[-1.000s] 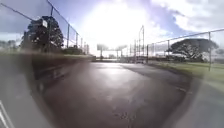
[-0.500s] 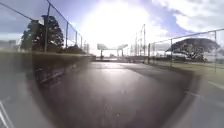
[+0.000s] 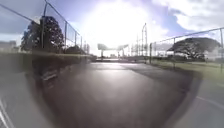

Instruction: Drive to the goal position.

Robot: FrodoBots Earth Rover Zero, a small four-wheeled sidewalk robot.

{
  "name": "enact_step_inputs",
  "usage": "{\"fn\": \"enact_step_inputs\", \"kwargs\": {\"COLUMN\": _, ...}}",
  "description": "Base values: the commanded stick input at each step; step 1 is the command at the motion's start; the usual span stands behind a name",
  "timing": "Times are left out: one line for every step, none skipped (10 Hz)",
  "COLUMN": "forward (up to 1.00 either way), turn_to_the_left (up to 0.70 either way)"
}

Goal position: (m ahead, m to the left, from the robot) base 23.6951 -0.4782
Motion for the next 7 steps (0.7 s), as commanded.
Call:
{"fn": "enact_step_inputs", "kwargs": {"forward": 0.7, "turn_to_the_left": 0.0}}
{"fn": "enact_step_inputs", "kwargs": {"forward": 0.7, "turn_to_the_left": 0.0}}
{"fn": "enact_step_inputs", "kwargs": {"forward": 0.7, "turn_to_the_left": 0.0}}
{"fn": "enact_step_inputs", "kwargs": {"forward": 0.7, "turn_to_the_left": 0.0}}
{"fn": "enact_step_inputs", "kwargs": {"forward": 0.7, "turn_to_the_left": 0.0}}
{"fn": "enact_step_inputs", "kwargs": {"forward": 0.7, "turn_to_the_left": 0.0}}
{"fn": "enact_step_inputs", "kwargs": {"forward": 0.7, "turn_to_the_left": 0.0}}
